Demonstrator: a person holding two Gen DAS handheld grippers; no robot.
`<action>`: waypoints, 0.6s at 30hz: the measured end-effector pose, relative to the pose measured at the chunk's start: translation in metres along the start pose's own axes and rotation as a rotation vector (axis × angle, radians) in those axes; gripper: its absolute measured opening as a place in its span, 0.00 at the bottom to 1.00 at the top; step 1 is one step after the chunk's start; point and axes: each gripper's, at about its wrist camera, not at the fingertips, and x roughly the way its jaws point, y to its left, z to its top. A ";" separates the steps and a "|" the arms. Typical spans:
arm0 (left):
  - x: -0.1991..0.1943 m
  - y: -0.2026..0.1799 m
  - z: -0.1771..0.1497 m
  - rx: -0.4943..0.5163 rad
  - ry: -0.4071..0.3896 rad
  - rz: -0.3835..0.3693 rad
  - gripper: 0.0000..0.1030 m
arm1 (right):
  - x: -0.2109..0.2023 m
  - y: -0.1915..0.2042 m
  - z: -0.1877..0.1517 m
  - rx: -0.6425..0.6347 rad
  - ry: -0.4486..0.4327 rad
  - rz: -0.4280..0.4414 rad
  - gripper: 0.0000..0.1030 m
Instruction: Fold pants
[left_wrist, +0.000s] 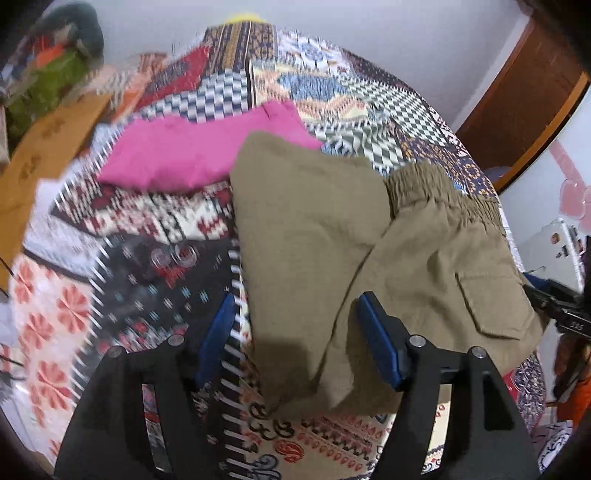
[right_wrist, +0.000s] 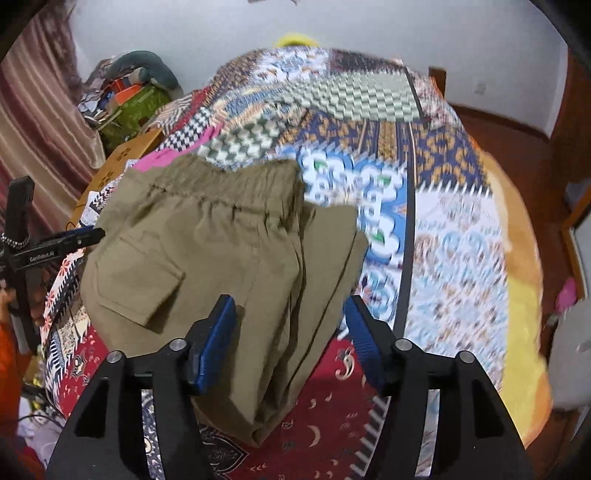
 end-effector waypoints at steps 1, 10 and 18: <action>0.001 0.000 -0.002 -0.006 0.002 -0.009 0.67 | 0.001 -0.003 -0.002 0.016 0.003 0.012 0.60; 0.008 0.001 0.005 -0.031 0.023 -0.042 0.67 | 0.011 -0.011 0.003 0.040 0.015 0.058 0.67; 0.027 -0.011 0.032 0.007 0.018 -0.050 0.67 | 0.028 -0.020 0.015 0.077 0.028 0.125 0.72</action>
